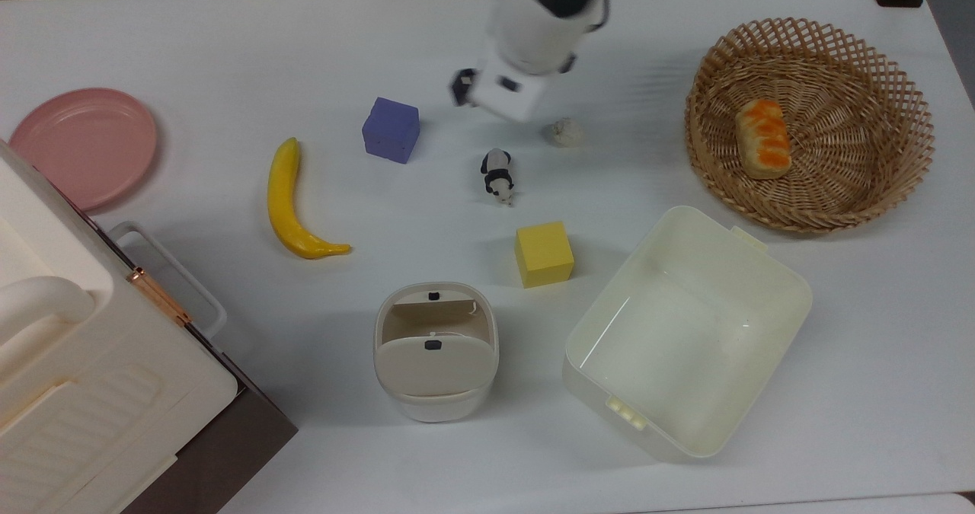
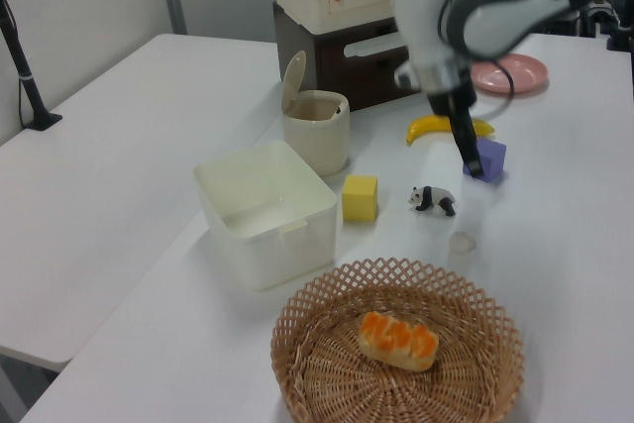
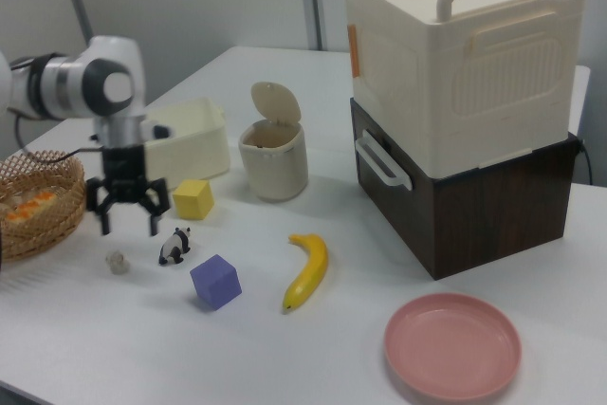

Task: Grab it up and put it in the trash
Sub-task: 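Move the open gripper over the small white ball beside the panda figurine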

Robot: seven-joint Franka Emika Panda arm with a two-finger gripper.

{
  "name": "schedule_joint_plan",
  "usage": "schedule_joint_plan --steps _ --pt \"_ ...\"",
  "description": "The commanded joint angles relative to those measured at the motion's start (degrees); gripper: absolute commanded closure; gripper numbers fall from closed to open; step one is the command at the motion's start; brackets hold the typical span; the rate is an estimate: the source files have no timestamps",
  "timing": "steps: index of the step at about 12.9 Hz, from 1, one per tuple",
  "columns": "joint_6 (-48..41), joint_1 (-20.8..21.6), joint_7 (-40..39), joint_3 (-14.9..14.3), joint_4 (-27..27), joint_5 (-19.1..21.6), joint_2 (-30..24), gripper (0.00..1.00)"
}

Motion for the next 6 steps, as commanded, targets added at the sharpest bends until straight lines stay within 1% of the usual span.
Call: schedule_joint_plan --steps 1,2,3,4,6 --pt "-1.15 9.24 6.57 -0.02 -0.35 0.23 5.71 0.0" --pt "-0.63 10.74 9.47 -0.02 0.52 1.19 7.82 0.04" --pt "2.51 11.19 10.46 -0.02 1.14 2.5 9.24 0.12" --pt "5.85 11.2 11.16 -0.02 1.15 2.69 9.86 0.14" --pt "7.11 10.76 10.12 -0.02 1.32 2.0 9.95 0.14"
